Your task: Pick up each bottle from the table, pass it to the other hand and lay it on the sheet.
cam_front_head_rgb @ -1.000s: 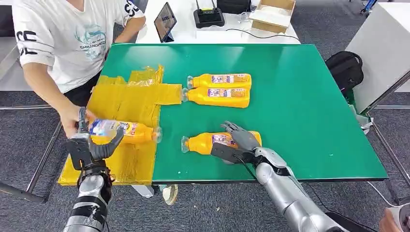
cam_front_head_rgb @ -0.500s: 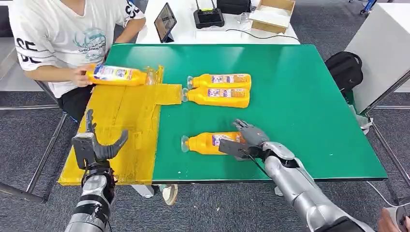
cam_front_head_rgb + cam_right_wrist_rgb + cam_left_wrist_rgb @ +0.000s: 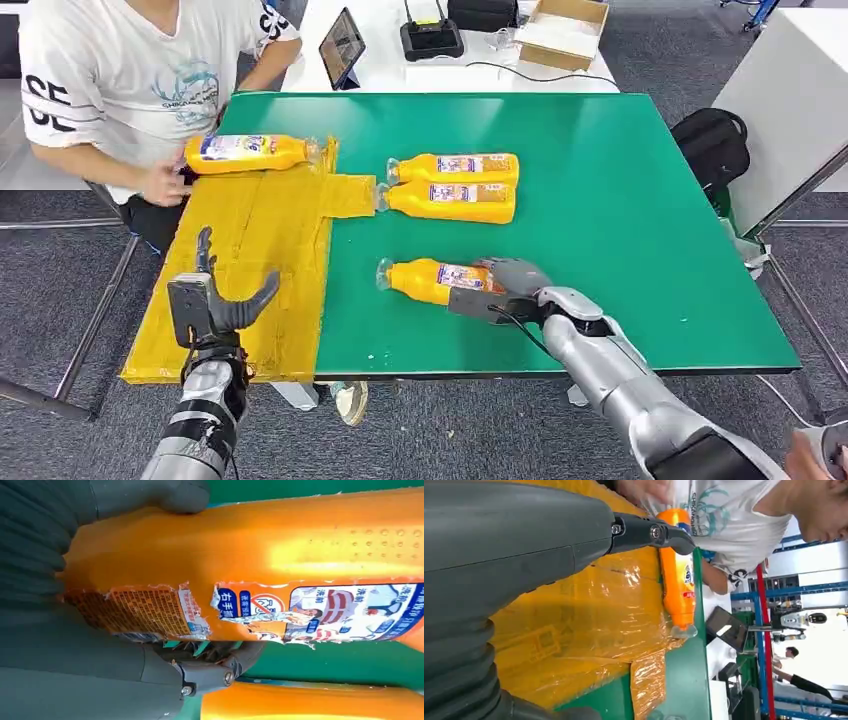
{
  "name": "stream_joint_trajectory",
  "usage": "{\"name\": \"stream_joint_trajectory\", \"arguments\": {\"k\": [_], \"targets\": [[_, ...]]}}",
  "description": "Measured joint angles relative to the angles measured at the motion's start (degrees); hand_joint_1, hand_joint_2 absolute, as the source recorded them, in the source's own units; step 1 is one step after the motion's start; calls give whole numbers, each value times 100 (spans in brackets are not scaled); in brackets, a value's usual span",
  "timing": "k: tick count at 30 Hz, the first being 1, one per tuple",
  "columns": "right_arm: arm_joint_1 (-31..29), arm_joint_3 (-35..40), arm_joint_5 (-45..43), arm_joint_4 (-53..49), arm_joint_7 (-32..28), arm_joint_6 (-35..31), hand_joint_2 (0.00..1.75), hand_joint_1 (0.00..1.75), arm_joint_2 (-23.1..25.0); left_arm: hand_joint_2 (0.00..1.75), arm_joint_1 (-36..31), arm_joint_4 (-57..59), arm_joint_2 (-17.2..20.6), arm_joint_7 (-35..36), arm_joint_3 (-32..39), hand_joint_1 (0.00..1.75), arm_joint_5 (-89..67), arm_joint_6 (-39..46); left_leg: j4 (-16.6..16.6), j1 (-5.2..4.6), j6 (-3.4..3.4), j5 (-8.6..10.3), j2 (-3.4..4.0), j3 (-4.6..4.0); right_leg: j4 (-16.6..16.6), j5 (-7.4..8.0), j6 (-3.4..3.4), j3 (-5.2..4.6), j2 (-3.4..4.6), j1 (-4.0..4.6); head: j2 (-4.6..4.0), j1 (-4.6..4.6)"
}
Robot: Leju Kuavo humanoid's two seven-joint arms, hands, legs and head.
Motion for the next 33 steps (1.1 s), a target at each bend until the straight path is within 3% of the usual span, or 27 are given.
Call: {"name": "stream_joint_trajectory", "arguments": {"k": [4, 6, 13, 16, 20, 23, 26, 33], "targets": [[-21, 20, -11, 35, 0, -2, 175, 171, 15, 175, -16, 24, -9, 0, 0, 0, 0, -2, 0, 0, 0, 0, 1, 2, 0, 0, 0, 0, 1, 1, 0, 0], [-39, 28, -50, 85, -15, -22, 175, 175, 37, 175, -30, 50, -13, 2, -2, 0, 20, -18, 0, 1, 0, 0, 3, 3, 0, 0, 0, 1, 1, 1, 0, 0], [84, -32, -502, 206, -428, -613, 175, 175, 201, 175, -37, 59, -15, 28, -79, 0, 74, -53, 0, 1, -2, -3, 21, 13, 0, 2, -3, 4, 18, 2, 0, 0], [595, -359, -866, -145, -936, -1554, 175, 175, 348, 175, 61, -7, -35, 61, -92, 0, 129, -123, -1, 2, -2, -3, 19, 7, 3, 2, -3, 4, 17, 3, 0, -2], [1640, -1161, -1104, -1667, -1804, -3155, 175, 175, 848, 175, 386, -400, -162, 234, -225, 0, 212, -451, -1, 3, -3, -2, -3, -34, 9, -2, -1, -34, 8, 4, 0, -4], [2058, -1634, -1331, -2565, -2373, -3794, 175, 175, 1132, 175, 594, -714, -268, 411, -443, 0, 471, -845, -1, 3, -2, -3, -12, -44, 7, -7, -2, -37, -3, 2, 0, -2], [2358, -2028, -1512, -3123, -2810, -4133, 175, 175, 1309, 175, 764, -1073, -306, 509, -767, 0, 553, -1069, -1, -2, 2, -7, -10, -51, -1, -5, -1, -39, -2, -4, 0, -2], [2660, -2474, -1718, -3631, -3226, -4450, 175, 175, 1567, 175, 1091, -1794, -310, 724, -1444, 0, 807, -1754, -1, -4, 2, -6, -8, -50, -1, -3, 0, -41, -2, -4, 0, -4]]}}
